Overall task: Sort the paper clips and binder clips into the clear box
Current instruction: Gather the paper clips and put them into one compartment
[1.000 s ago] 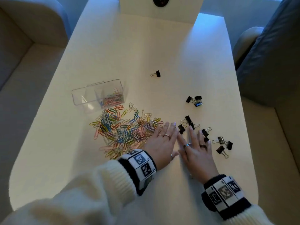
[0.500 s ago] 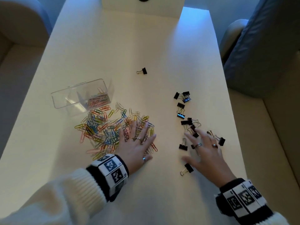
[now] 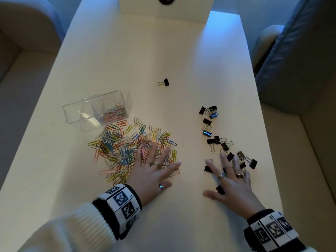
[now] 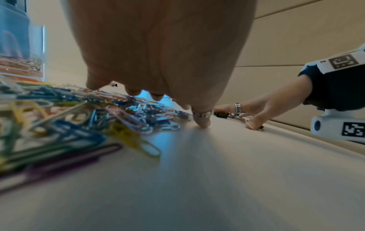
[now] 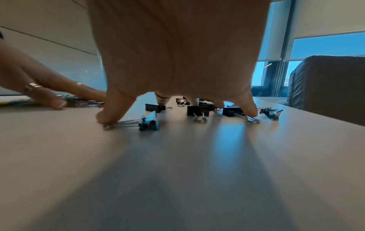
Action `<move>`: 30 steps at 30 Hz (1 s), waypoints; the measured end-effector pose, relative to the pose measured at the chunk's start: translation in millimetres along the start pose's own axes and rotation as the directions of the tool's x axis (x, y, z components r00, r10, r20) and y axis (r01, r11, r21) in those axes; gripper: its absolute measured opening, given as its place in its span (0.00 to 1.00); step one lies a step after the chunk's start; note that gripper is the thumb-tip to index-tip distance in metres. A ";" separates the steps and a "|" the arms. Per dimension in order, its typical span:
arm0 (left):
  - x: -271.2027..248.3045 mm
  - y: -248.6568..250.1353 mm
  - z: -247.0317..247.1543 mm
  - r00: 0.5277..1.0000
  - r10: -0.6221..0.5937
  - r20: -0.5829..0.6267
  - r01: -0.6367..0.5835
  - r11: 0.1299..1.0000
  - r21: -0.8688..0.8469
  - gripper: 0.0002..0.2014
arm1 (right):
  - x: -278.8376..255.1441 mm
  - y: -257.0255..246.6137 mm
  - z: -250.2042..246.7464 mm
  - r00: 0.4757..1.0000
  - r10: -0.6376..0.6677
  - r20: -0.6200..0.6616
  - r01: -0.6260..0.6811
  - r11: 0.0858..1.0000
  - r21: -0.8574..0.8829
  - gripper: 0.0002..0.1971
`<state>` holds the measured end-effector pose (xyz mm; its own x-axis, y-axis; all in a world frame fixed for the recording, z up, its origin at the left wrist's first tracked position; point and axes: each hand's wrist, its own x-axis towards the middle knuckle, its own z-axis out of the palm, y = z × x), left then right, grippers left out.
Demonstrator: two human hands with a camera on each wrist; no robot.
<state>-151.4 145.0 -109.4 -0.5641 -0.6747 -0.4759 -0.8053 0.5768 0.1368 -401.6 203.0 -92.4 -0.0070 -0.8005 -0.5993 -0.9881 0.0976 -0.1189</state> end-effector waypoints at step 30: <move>-28.4 -79.8 -7.0 0.831 -0.556 -0.020 0.414 0.643 -0.644 0.41 | 87.5 -171.1 -41.0 0.938 -0.343 -0.049 0.346 0.915 0.206 0.33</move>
<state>-72.3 114.9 -100.7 -0.0249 -0.8907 -0.4538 -0.8688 -0.2053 0.4506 -239.4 91.9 -92.0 0.3253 -0.8134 -0.4823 -0.8753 -0.0659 -0.4791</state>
